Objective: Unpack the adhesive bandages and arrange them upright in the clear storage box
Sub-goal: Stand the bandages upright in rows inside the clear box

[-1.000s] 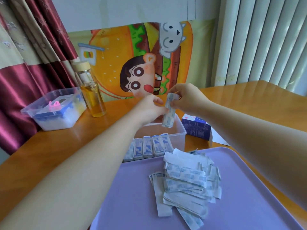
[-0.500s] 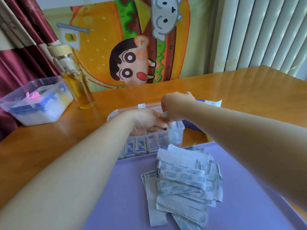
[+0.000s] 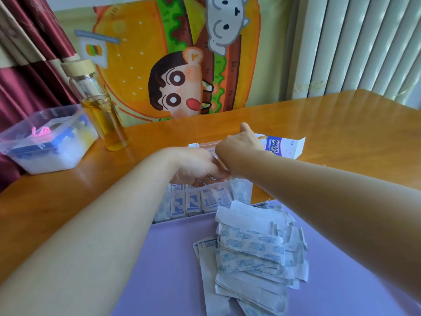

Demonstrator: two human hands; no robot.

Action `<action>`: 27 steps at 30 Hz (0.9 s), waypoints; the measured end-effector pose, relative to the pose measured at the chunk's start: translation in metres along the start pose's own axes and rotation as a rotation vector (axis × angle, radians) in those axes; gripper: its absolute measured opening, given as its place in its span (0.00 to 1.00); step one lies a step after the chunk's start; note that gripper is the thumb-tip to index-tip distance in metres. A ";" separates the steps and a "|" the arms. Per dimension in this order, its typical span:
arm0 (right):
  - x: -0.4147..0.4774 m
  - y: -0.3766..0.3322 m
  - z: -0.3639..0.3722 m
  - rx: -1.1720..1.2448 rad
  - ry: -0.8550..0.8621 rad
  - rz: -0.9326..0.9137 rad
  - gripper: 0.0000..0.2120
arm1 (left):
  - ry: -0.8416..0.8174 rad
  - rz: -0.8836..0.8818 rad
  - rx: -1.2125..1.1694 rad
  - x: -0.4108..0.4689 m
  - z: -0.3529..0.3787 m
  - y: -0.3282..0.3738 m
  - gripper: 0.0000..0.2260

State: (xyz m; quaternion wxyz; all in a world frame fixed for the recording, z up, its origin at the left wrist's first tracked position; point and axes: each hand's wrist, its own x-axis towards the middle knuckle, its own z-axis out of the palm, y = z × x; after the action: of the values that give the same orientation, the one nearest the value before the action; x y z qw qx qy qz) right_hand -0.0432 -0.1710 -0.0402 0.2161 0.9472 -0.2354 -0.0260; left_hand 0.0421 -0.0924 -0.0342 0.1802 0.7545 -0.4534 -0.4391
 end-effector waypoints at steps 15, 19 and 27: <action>0.005 0.005 0.001 0.022 0.075 -0.058 0.05 | 0.167 -0.059 0.226 -0.002 0.000 -0.006 0.14; 0.000 0.006 -0.007 0.112 0.067 -0.088 0.04 | 0.230 -0.025 0.078 -0.007 0.000 -0.006 0.12; -0.068 0.013 -0.024 0.720 0.357 0.023 0.07 | 0.679 0.343 0.073 -0.053 0.023 -0.020 0.14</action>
State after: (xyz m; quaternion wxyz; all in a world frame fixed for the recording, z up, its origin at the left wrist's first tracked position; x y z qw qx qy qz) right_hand -0.1051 -0.1408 -0.0161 -0.0919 0.9493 -0.1990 0.2255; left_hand 0.0225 -0.0340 -0.0339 0.3644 0.7759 -0.5029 -0.1110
